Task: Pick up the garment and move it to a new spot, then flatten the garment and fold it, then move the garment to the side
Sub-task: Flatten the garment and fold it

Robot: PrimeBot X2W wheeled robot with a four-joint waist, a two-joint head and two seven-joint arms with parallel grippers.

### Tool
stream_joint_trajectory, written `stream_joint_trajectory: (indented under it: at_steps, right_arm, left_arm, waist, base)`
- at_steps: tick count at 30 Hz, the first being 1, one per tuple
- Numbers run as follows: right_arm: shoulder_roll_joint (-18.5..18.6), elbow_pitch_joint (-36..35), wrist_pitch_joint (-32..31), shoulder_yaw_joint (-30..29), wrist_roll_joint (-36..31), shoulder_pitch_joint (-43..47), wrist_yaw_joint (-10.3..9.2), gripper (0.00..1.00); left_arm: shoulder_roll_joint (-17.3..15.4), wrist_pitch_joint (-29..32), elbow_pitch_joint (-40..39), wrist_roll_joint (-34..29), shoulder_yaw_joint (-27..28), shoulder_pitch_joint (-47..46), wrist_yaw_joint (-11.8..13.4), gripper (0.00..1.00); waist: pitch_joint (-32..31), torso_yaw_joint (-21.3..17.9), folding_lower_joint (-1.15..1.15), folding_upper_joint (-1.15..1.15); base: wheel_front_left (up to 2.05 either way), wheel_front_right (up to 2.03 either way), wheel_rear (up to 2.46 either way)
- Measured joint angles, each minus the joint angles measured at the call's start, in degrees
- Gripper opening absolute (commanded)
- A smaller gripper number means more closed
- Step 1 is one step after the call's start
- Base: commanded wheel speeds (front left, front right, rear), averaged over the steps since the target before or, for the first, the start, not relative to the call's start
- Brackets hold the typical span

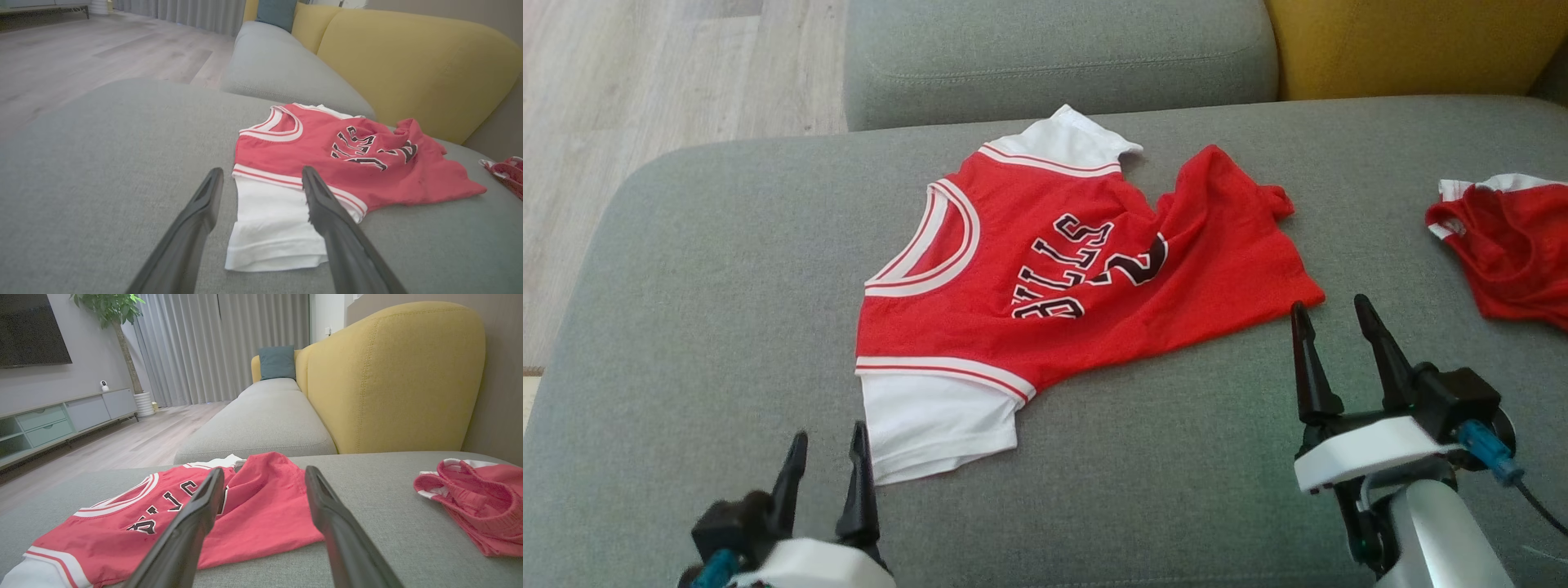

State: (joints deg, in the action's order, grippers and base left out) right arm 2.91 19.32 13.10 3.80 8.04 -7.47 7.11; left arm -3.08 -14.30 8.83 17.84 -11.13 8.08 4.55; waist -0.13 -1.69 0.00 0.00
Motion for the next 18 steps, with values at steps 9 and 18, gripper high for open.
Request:
stream_joint_trajectory:
  at_steps: [9,18]
  right_arm:
    - [-0.02,-0.10,-0.59,1.42,-0.07,0.04,0.00,1.00]
    - [-0.02,-0.33,-1.07,1.42,-0.07,-0.02,0.00,1.00]
  left_arm:
    - [0.01,2.31,8.81,6.21,-1.08,-0.02,0.02,1.00]
    - [0.03,2.59,15.10,11.44,-0.92,-3.93,0.09,1.00]
  waist:
    - [1.37,-0.50,0.00,0.00]
    - [4.05,-1.97,0.00,0.00]
  base:
    - [0.00,0.00,0.00]
    - [0.00,0.00,0.00]
